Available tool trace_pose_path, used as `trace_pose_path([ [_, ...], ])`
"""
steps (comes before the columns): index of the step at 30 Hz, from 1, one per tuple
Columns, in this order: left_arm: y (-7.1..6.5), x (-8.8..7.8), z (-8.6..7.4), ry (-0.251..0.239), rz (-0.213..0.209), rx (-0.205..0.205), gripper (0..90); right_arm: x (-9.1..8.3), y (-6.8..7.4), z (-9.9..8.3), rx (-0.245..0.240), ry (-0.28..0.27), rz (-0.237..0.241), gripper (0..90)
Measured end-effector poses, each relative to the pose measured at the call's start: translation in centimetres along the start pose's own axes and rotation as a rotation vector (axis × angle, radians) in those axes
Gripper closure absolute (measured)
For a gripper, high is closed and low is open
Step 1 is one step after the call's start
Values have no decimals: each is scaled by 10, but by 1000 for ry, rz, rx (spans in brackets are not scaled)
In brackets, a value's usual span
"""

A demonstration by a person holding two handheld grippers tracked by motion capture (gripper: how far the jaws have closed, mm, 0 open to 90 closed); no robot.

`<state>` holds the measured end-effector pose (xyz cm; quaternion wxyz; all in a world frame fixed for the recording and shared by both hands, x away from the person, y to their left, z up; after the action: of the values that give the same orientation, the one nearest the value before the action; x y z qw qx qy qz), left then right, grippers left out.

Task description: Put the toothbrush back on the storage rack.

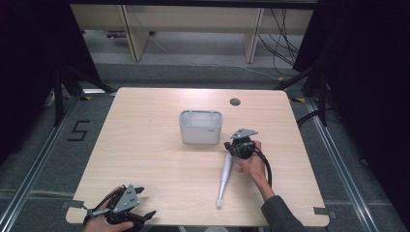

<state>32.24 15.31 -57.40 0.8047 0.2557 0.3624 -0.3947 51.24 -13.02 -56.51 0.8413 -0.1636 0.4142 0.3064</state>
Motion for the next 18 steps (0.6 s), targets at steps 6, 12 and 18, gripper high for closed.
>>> trace_pose_path([
  [6, 1, -1, 0, -3, 8, -4, 148, 0, -6, -3, -4, 13, -16, 900],
  [12, 1, -2, 0, -2, 8, -2, 148, -4, -4, -7, 4, 31, -7, 900],
  [18, 0, -2, 1, -8, 7, -6, 148, -4, 0, -12, -16, 56, -11, 900],
])
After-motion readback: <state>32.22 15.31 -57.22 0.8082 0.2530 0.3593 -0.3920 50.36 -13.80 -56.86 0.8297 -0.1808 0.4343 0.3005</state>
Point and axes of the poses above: each handheld gripper's, and its own axes: x roughly forward along the jaws, z roughly out of its top, y roughly to its left, the point moved 10 cm from there along x, roughly forward along the jaws, and after that the axes turned 11 degrees about y, right-handed, at the moved point
